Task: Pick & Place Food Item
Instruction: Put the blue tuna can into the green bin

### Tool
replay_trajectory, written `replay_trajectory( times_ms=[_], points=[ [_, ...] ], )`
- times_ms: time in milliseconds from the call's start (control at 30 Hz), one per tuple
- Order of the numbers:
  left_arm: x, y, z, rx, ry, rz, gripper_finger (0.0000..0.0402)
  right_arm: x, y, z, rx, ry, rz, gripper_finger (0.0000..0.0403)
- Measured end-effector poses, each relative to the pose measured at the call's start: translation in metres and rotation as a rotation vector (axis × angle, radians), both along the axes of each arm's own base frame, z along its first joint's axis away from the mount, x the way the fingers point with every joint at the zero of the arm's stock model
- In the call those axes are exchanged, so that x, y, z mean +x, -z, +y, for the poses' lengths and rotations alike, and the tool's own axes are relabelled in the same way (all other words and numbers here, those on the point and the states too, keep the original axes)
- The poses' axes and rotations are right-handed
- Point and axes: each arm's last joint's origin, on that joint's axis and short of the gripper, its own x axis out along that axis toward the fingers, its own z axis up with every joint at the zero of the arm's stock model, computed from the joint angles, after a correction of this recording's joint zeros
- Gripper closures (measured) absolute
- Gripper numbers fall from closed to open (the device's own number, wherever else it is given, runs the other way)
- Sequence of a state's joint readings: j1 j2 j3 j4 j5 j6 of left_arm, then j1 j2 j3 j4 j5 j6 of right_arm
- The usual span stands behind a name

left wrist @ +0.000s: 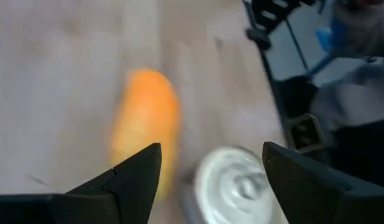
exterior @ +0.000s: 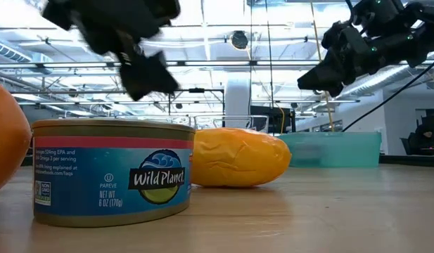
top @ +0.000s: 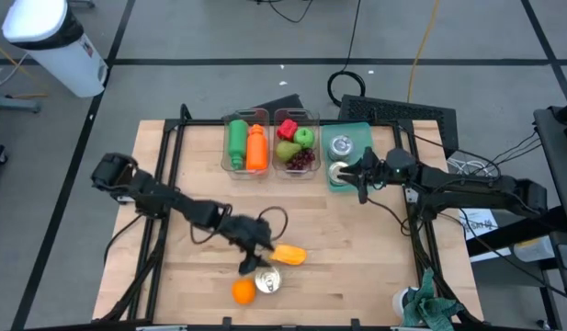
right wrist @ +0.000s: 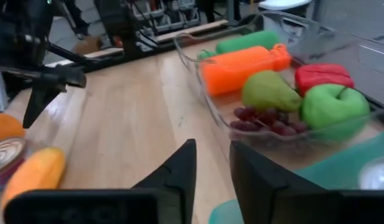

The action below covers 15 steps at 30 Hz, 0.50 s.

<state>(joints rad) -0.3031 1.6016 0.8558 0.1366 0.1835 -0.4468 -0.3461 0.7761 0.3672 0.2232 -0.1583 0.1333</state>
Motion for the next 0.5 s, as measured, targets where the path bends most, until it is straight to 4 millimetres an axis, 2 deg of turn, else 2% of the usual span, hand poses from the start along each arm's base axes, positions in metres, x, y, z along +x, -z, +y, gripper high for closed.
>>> replay_trajectory(
  times_ms=[133, 267, 500],
  points=[
    [-0.010, 0.002, -0.032, -0.069, 0.032, 0.035, 0.0119, 0.001, 0.000, 0.003, -0.016, -0.025, -0.002, 0.0297],
    [-0.018, -0.004, -0.057, -0.110, 0.018, -0.019, 0.0142, 0.001, 0.004, 0.006, -0.024, -0.039, -0.007, 0.0288],
    [-0.027, 0.002, -0.069, -0.118, -0.102, 0.051, 0.0195, -0.002, 0.014, 0.007, -0.029, -0.040, -0.041, 0.0287]
  ],
)
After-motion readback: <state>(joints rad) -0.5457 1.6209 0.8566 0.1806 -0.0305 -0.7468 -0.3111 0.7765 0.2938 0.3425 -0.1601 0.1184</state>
